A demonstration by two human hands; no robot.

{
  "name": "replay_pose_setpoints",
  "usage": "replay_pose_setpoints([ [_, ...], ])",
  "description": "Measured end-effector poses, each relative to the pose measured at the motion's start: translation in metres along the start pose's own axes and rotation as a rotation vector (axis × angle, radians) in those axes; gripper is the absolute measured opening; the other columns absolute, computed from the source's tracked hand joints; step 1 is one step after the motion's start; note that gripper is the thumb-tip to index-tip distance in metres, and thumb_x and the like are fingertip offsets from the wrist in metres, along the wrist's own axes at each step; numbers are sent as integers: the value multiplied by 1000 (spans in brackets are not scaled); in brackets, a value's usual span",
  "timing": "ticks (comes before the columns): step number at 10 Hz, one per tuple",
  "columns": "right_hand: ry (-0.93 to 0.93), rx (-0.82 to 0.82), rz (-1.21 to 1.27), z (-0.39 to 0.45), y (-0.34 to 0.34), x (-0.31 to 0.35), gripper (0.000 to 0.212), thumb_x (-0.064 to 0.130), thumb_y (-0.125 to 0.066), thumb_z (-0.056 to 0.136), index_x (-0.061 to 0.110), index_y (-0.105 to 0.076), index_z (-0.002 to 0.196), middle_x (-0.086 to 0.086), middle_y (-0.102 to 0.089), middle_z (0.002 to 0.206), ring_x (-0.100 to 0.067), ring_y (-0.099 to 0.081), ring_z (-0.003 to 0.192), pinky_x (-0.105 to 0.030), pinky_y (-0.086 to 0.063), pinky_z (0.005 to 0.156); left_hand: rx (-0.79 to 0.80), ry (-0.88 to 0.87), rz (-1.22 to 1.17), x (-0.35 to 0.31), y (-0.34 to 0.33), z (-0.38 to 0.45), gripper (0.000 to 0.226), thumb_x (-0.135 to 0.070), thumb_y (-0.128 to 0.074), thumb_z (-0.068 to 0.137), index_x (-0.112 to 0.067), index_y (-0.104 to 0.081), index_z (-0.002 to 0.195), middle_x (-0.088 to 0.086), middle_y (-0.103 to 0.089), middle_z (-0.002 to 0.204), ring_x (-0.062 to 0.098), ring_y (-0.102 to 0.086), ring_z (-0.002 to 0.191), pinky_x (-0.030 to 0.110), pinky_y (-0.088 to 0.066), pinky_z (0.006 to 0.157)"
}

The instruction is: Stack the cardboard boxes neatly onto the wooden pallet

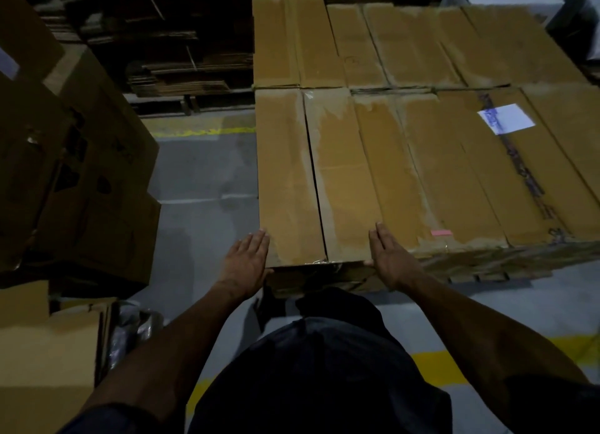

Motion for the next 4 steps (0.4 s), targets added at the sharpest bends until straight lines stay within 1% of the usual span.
replay_pose_setpoints([
  [1,-21,51,7,0,5,5,78,41,-38,105,3,6,157,-19,20,163,-36,3,152,-49,-21,121,20,32,-36,-6,4,-2,79,-48,-37,101,-7,2,156,11,3,165,30,-7,151,41,-14,121],
  [2,-90,81,13,-9,19,11,72,35,-38,106,1,1,157,-17,12,165,-36,-6,152,-50,-25,119,49,68,-78,-12,16,-5,74,-42,-37,102,-4,-3,155,12,-1,164,31,-8,151,42,-15,121],
  [3,-105,6,33,-28,25,16,46,25,-38,104,1,-35,144,-21,-26,155,-38,-36,138,-47,-39,108,17,86,-135,-21,30,-19,68,-40,-34,102,-4,-11,155,13,-11,163,32,-12,150,43,-18,120],
  [4,-149,-82,106,-55,20,20,38,35,-40,104,7,-50,129,-16,-49,134,-35,-52,120,-42,-46,96,-11,65,-179,-31,37,-37,65,-41,-37,101,-7,-18,153,11,-18,161,31,-19,147,45,-23,118],
])
Point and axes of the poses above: each hand's wrist, its own z-axis towards the middle knuckle, its own y-axis out of the back of the hand, x = y × z, the point moved 6 cm from there along z, towards the middle knuckle
